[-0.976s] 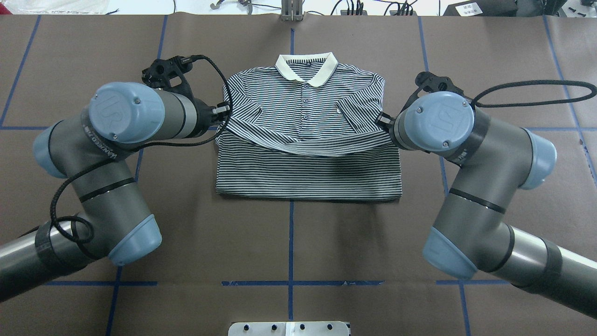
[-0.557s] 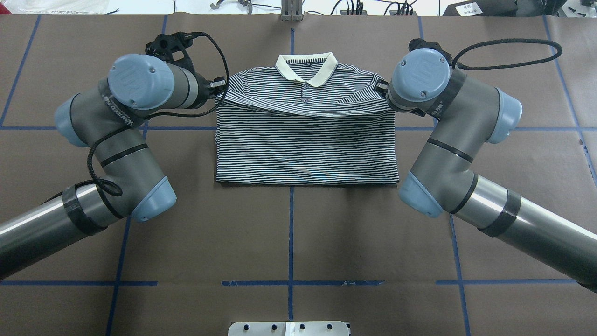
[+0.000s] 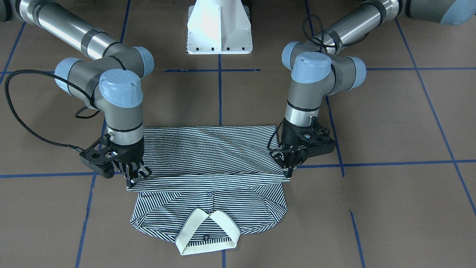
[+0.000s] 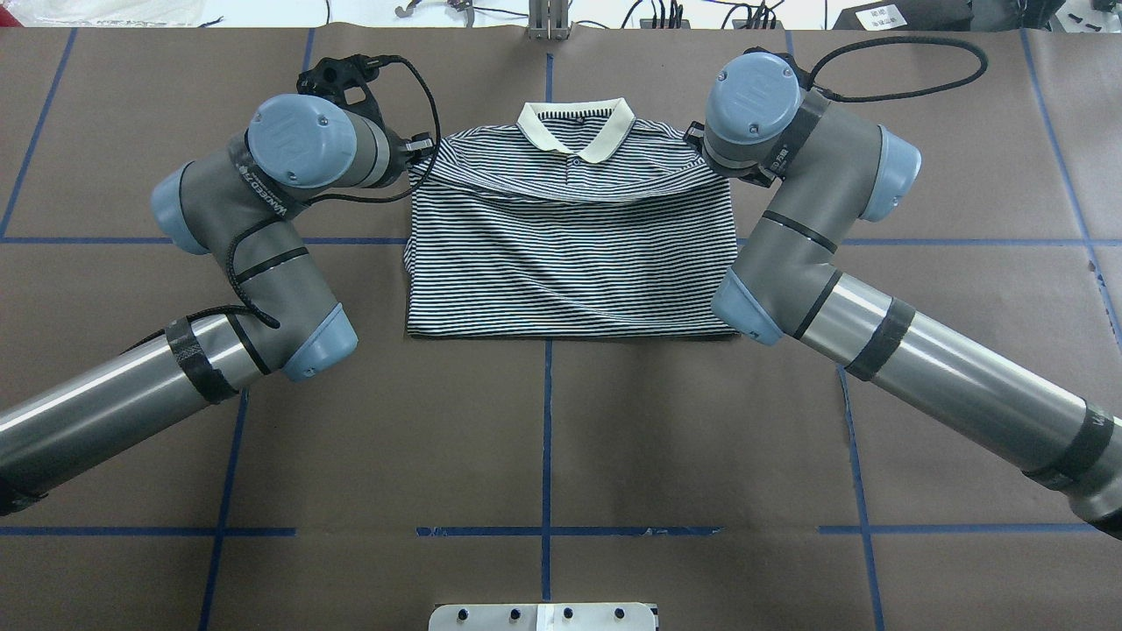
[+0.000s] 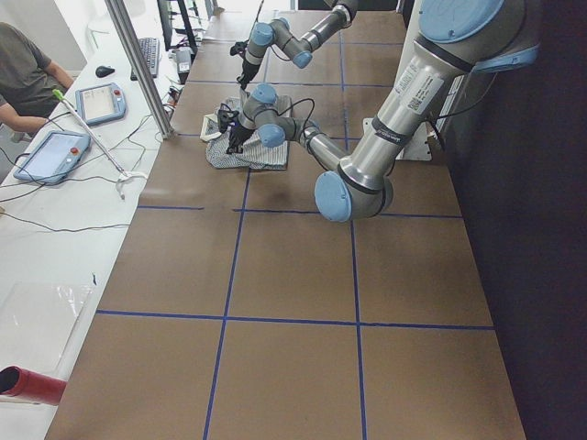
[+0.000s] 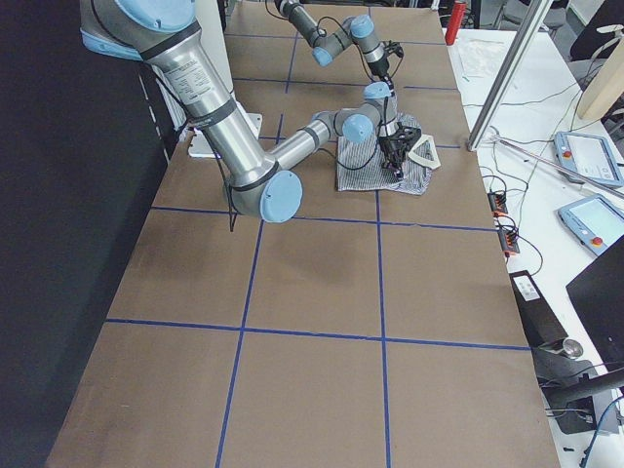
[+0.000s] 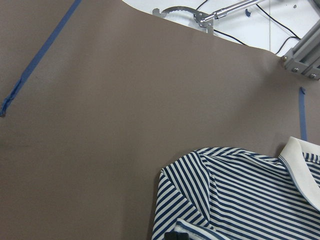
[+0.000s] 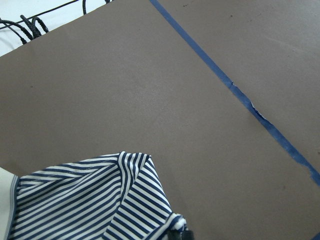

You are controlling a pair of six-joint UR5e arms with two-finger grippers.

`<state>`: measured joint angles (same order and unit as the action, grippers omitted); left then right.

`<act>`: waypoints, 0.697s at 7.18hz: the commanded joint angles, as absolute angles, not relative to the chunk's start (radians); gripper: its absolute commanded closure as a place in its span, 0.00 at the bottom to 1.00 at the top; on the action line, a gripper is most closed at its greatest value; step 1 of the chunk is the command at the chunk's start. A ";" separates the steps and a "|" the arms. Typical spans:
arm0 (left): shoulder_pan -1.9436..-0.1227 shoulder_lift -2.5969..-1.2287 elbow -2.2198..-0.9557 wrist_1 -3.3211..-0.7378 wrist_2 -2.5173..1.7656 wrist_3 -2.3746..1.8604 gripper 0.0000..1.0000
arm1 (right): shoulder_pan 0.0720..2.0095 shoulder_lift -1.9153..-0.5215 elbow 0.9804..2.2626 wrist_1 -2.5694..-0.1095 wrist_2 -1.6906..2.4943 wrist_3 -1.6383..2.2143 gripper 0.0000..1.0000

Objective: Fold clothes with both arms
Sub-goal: 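Lift the hem with both grippers and fold it toward the collar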

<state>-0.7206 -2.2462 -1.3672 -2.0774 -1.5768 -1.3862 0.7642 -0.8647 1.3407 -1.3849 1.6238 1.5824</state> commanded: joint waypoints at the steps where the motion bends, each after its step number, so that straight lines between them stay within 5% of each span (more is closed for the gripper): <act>1: -0.730 -2.249 -1.336 -2.103 -1.562 -1.368 1.00 | 0.779 -0.829 1.252 -1.353 1.623 1.547 1.00; 5: -0.750 -2.279 -1.269 -2.155 -1.562 -1.345 1.00 | 0.792 -0.799 1.203 -1.347 1.624 1.539 1.00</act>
<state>-0.7479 -2.2650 -1.3016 -2.1332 -1.5617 -1.3481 0.7901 -0.8057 1.2116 -1.3479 1.6243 1.5395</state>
